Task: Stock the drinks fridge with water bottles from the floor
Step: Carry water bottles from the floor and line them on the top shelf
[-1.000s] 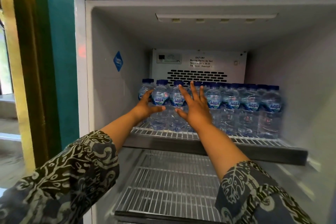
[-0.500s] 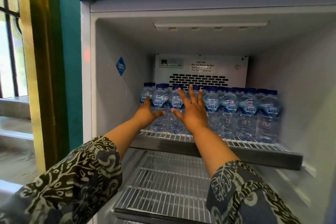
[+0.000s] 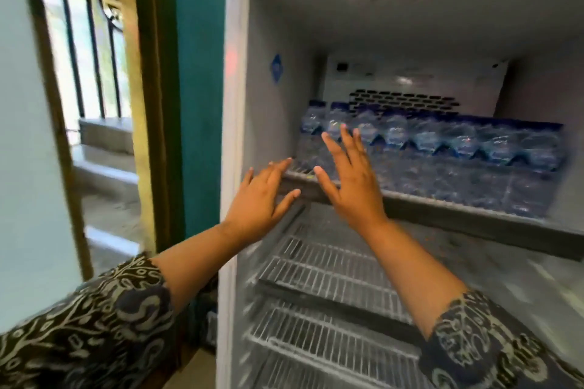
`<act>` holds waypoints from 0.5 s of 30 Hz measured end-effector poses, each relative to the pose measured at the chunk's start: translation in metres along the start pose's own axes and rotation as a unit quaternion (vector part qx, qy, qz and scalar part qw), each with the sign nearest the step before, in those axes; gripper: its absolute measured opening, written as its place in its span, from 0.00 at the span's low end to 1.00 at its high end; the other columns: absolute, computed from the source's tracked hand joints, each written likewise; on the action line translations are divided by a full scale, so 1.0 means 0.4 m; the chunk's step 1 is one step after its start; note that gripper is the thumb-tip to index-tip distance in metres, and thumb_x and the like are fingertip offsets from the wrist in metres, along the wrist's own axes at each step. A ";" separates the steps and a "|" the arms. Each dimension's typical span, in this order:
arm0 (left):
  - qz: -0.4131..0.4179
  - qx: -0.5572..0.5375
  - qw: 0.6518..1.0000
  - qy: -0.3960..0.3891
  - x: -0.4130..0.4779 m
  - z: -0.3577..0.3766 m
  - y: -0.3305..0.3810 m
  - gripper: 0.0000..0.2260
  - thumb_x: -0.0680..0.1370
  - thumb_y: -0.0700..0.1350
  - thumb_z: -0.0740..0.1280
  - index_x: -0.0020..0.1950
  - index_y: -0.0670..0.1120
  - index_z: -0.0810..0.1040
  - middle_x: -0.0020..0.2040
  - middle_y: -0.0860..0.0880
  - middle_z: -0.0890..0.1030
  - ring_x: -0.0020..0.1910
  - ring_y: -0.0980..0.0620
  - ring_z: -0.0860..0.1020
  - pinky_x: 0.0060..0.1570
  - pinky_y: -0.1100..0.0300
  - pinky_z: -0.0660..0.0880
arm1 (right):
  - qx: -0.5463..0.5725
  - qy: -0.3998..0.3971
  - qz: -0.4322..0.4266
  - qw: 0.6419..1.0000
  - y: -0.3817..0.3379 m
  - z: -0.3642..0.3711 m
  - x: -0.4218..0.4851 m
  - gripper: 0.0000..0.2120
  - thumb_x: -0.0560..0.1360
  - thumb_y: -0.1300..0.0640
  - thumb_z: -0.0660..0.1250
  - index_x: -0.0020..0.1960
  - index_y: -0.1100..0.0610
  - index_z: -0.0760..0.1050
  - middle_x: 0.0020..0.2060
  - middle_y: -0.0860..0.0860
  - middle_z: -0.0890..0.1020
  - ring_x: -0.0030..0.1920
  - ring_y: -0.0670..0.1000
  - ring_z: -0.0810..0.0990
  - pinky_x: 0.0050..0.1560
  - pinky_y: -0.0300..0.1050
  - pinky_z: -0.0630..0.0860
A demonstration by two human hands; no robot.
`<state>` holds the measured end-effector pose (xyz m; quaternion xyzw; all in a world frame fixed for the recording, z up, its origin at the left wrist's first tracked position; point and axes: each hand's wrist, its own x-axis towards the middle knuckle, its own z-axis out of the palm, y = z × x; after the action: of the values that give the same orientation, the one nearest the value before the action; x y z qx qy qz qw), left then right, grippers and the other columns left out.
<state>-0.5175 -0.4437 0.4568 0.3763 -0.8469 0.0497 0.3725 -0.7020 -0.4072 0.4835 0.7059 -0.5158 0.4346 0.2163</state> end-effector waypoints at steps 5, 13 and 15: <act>-0.014 0.017 0.999 -0.040 -0.268 -0.049 -0.148 0.30 0.77 0.60 0.51 0.75 0.45 0.60 0.74 0.47 0.66 0.74 0.48 0.62 0.72 0.51 0.51 | 0.085 -0.067 -0.027 0.994 -0.186 0.189 -0.177 0.27 0.77 0.47 0.58 0.74 0.53 0.61 0.75 0.55 0.59 0.76 0.55 0.51 0.73 0.57 0.58; -0.232 0.014 0.956 -0.179 -0.795 -0.105 -0.457 0.39 0.71 0.71 0.41 0.77 0.51 0.52 0.77 0.50 0.55 0.77 0.52 0.53 0.73 0.56 0.45 | 0.214 -0.272 0.039 0.937 -0.488 0.547 -0.528 0.28 0.77 0.43 0.56 0.75 0.49 0.57 0.76 0.49 0.54 0.77 0.48 0.46 0.75 0.48 0.53; -0.284 0.007 0.937 -0.205 -0.915 -0.092 -0.507 0.41 0.69 0.74 0.39 0.77 0.52 0.50 0.78 0.51 0.52 0.77 0.53 0.47 0.73 0.57 0.43 | 0.232 -0.338 0.060 0.910 -0.541 0.626 -0.625 0.29 0.77 0.41 0.55 0.75 0.47 0.55 0.76 0.48 0.53 0.77 0.47 0.44 0.74 0.51 0.56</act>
<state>-0.1979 -0.3549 0.1987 0.6057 -0.7623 -0.1310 0.1867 -0.4283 -0.3799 0.1728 0.8086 -0.4838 0.2899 -0.1674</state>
